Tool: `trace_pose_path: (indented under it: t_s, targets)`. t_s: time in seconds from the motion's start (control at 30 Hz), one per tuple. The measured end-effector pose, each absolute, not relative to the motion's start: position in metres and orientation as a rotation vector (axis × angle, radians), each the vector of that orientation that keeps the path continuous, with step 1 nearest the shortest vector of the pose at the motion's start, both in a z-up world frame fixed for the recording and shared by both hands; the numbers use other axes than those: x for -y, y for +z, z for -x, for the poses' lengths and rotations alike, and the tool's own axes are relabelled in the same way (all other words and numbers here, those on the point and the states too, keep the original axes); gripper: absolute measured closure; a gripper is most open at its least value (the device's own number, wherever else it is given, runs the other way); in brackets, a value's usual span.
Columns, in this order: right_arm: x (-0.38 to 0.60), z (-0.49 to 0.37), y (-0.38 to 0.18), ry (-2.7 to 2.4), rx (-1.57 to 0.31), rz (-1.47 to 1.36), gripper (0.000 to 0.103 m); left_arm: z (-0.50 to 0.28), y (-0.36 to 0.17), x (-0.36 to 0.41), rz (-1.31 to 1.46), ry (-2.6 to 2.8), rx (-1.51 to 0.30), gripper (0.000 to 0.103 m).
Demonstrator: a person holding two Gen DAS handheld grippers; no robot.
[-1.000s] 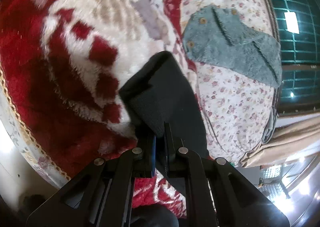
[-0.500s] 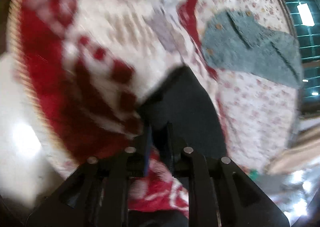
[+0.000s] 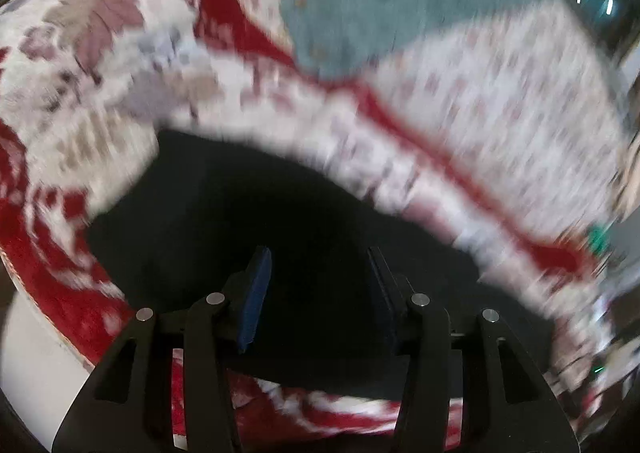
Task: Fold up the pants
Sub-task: 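Lower the folded pants onto the blanket with both grippers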
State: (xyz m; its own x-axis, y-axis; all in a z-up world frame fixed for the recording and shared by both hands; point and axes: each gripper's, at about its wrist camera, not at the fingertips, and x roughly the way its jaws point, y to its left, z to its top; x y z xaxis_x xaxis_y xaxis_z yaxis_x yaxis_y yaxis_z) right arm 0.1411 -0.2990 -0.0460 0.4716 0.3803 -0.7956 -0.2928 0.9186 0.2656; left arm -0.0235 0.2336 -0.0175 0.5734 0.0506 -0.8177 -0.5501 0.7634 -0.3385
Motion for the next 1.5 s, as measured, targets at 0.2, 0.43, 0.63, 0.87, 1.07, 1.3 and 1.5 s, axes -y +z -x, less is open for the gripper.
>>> trace_pose_path:
  t_s: [0.2,0.43,0.63,0.87,1.07,1.3,1.5]
  targets:
    - [0.303,-0.137,-0.038,0.405,-1.051,-0.072,0.078,0.025,-0.03,-0.203,0.326,0.377,-0.891,0.056]
    - [0.266,-0.165,0.012,0.453,-0.914,-0.052,0.059,0.028,-0.033,-0.215,0.437,0.36,-0.872,0.056]
    - [0.288,-0.151,-0.053,0.41,-0.952,0.026,0.056,0.033,-0.032,-0.22,0.475,0.294,-0.853,0.056]
    - [0.306,-0.16,-0.019,0.356,-0.965,-0.007,0.056,0.028,-0.032,-0.213,0.434,0.297,-0.857,0.051]
    - [0.278,-0.212,0.0,0.378,-0.911,-0.024,0.052,0.028,-0.032,-0.216,0.484,0.298,-0.843,0.044]
    - [0.292,-0.208,-0.054,0.339,-0.979,-0.014,0.047,0.021,-0.031,-0.21,0.468,0.22,-0.848,0.017]
    - [0.308,-0.191,-0.009,0.307,-0.997,-0.099,0.047,0.017,-0.012,-0.198,0.469,0.278,-0.858,0.015]
